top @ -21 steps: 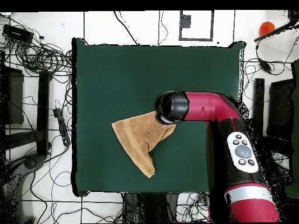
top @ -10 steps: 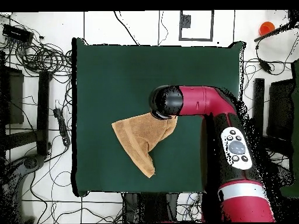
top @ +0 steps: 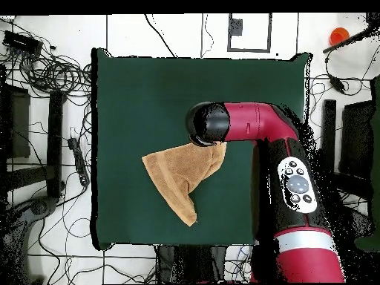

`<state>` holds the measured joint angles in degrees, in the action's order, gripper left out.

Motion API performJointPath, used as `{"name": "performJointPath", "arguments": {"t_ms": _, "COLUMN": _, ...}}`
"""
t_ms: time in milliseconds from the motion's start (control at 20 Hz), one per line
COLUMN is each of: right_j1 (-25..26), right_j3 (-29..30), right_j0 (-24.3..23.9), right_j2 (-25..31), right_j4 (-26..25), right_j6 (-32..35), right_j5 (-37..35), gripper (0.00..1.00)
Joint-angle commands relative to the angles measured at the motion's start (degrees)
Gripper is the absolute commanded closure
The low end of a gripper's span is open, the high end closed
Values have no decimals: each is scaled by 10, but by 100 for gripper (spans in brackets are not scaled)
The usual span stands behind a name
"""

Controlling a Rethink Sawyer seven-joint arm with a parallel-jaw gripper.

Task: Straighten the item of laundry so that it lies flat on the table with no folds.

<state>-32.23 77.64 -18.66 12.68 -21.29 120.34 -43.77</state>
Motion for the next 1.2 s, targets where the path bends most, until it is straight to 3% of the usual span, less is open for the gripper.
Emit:
{"name": "performJointPath", "arguments": {"t_ms": 50, "right_j1": 53, "right_j3": -3, "right_j0": 24, "right_j2": 48, "right_j4": 14, "right_j6": -35, "right_j5": -52, "gripper": 0}}
{"name": "performJointPath", "arguments": {"t_ms": 1200, "right_j1": 60, "right_j3": -12, "right_j0": 89, "right_j2": -27, "right_j4": 92, "right_j6": 122, "right_j5": -61, "gripper": 0}}
